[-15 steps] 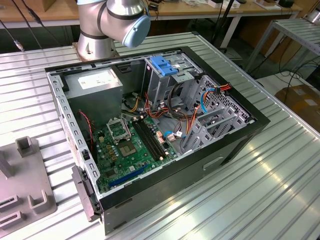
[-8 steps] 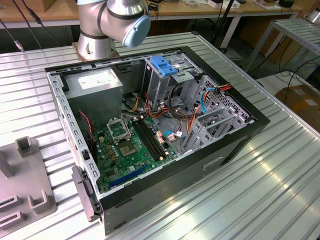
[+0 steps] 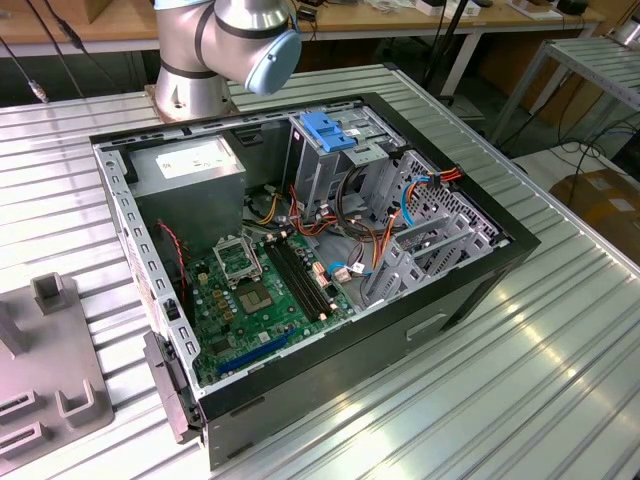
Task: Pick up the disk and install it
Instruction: 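Pick up the disk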
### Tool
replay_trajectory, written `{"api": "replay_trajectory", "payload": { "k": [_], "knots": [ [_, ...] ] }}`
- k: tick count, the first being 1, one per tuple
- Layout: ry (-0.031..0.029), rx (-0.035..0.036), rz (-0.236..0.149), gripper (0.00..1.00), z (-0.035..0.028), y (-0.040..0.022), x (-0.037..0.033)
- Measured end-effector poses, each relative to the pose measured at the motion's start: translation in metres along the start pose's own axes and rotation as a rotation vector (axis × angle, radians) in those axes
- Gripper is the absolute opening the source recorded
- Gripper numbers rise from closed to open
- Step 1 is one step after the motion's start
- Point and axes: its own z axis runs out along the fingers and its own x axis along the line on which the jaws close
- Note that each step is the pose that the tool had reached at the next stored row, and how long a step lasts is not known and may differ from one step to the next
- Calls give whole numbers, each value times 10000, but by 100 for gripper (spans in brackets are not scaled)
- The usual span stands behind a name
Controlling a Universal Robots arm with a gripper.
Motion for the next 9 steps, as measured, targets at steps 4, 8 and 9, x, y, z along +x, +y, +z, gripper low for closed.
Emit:
{"api": "replay_trajectory", "payload": {
  "k": [4,8,9],
  "knots": [
    [0,0,0,37,-1,-28,-1],
    [0,0,0,37,-1,-64,-1],
    [0,1,0,37,-1,-75,-1]
  ]
}}
